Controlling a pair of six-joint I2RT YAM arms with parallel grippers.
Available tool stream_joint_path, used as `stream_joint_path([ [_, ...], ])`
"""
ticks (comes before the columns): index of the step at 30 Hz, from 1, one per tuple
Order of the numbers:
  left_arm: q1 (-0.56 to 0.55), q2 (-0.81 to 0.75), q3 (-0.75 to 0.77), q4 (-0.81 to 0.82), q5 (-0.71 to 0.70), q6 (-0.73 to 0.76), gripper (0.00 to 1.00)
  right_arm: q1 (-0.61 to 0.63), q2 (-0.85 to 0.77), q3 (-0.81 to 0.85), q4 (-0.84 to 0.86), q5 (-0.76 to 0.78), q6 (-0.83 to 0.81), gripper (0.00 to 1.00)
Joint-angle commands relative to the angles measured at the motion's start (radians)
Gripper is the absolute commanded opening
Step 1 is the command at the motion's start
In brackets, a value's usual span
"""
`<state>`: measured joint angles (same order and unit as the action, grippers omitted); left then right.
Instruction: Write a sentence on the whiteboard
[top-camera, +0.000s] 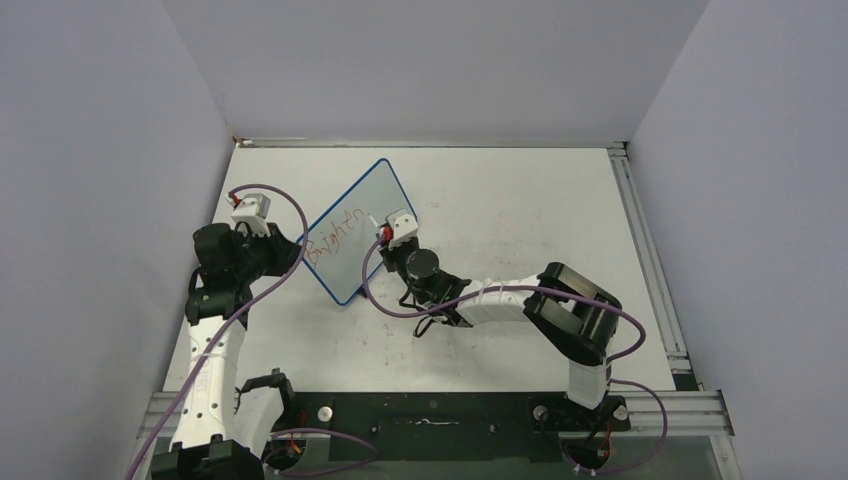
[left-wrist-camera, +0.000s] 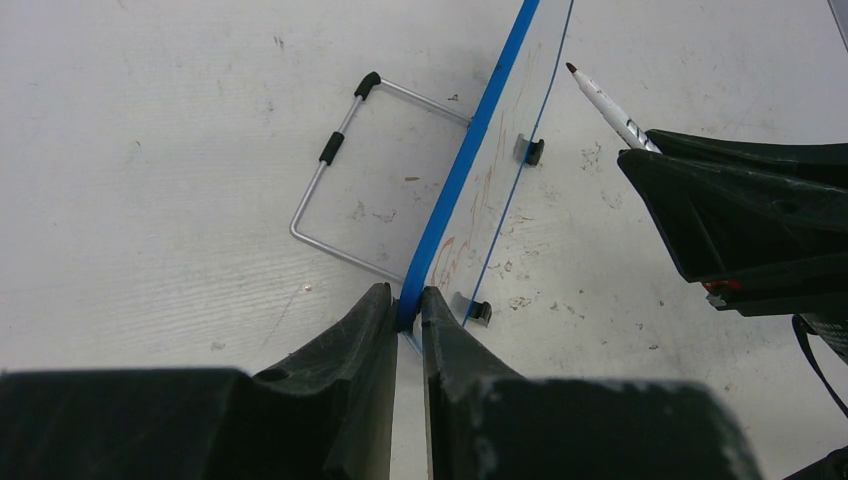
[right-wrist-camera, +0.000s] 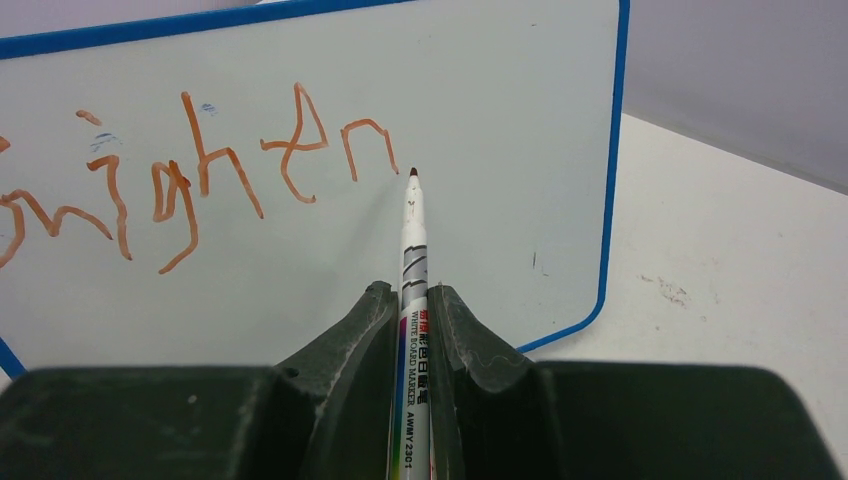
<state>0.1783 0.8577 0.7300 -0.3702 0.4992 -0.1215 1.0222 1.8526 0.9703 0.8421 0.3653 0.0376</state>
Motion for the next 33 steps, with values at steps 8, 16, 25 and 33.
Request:
stream_joint_path([
  [8, -0.002, -0.006, 0.001, -0.013, -0.012, 0.010, 0.00, -0.014, 0.003, 0.076, 0.056, -0.020, -0.030, 0.05],
  [16, -0.001, -0.005, 0.003, -0.012, -0.013, 0.011, 0.00, -0.023, 0.034, 0.105, 0.044, -0.030, -0.027, 0.05],
  [25, 0.000, -0.003, 0.003, -0.013, -0.015, 0.011, 0.00, -0.024, 0.056, 0.111, 0.033, -0.045, -0.012, 0.05],
  [33, 0.000, -0.003, 0.003, -0.013, -0.014, 0.011, 0.00, -0.029, 0.076, 0.130, 0.017, -0.014, -0.004, 0.05],
])
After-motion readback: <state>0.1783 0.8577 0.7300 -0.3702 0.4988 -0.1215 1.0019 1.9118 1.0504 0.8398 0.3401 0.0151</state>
